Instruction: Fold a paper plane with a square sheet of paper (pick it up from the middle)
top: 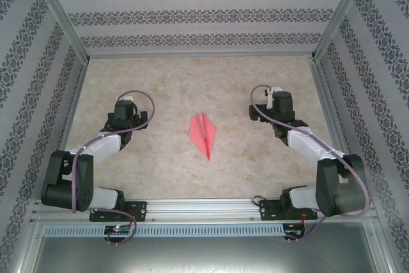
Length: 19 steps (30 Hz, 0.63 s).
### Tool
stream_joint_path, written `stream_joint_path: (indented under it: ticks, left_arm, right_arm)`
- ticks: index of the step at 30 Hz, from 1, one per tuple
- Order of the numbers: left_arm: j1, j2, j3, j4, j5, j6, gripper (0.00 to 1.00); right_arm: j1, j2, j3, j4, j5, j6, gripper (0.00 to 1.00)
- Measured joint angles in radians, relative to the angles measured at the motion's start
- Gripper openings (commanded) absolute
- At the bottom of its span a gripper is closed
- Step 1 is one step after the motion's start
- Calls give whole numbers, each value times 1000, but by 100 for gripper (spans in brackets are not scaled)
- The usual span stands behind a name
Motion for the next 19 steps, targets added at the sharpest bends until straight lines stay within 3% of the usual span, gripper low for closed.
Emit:
stream_joint_path:
  ticks: [8, 19]
  left_arm:
    - [6, 129, 0, 173, -22, 44, 100]
    - [8, 182, 6, 272, -2, 64, 100]
  right_arm:
    - [-117, 45, -125, 249, -16, -25, 98]
    - [-126, 145, -143, 455, -49, -44, 98]
